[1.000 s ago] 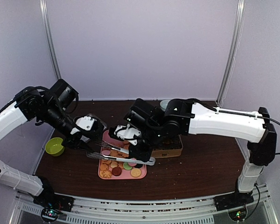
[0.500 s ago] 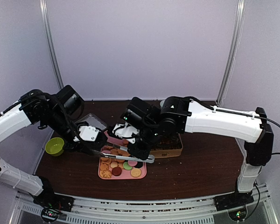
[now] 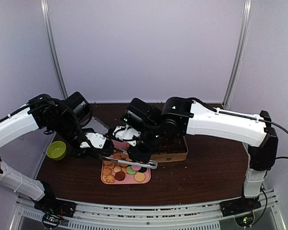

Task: Pack the cookies
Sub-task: Pass from the left arm to the right

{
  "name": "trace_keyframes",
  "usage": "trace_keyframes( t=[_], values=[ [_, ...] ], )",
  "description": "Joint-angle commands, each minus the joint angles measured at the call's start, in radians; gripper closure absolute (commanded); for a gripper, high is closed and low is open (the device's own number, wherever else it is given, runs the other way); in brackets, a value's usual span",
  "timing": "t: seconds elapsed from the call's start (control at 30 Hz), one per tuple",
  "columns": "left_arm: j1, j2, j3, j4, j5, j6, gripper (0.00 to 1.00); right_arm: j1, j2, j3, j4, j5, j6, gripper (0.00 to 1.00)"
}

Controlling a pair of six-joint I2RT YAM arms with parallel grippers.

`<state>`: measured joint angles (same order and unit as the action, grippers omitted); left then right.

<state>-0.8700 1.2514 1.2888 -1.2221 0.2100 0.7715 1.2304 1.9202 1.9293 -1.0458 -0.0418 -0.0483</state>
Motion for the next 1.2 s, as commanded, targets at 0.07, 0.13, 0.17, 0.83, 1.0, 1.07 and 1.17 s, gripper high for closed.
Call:
trace_keyframes(
  t=[0.07,0.13,0.17,0.83,1.0,1.07,1.17],
  values=[
    [0.006,-0.039,-0.022,0.104,0.090,-0.058,1.00,-0.076,-0.190,-0.135,0.231,-0.057,0.072,0.27],
    [0.052,-0.054,-0.014,0.119,0.205,-0.117,1.00,-0.128,-0.302,-0.257,0.357,-0.106,0.105,0.13],
    [0.078,-0.056,-0.004,0.120,0.276,-0.151,1.00,-0.155,-0.355,-0.314,0.415,-0.150,0.125,0.05],
    [0.239,-0.090,0.003,0.455,0.812,-0.652,1.00,-0.307,-0.687,-0.865,1.352,-0.530,0.493,0.01],
    [0.238,-0.094,0.001,0.476,0.831,-0.668,1.00,-0.304,-0.598,-0.830,1.511,-0.598,0.580,0.07],
    [0.238,-0.097,0.001,0.481,0.843,-0.675,1.00,-0.304,-0.577,-0.826,1.560,-0.609,0.601,0.09],
    [0.238,-0.100,0.005,0.483,0.863,-0.686,1.00,-0.304,-0.554,-0.812,1.589,-0.618,0.615,0.13]
  ],
)
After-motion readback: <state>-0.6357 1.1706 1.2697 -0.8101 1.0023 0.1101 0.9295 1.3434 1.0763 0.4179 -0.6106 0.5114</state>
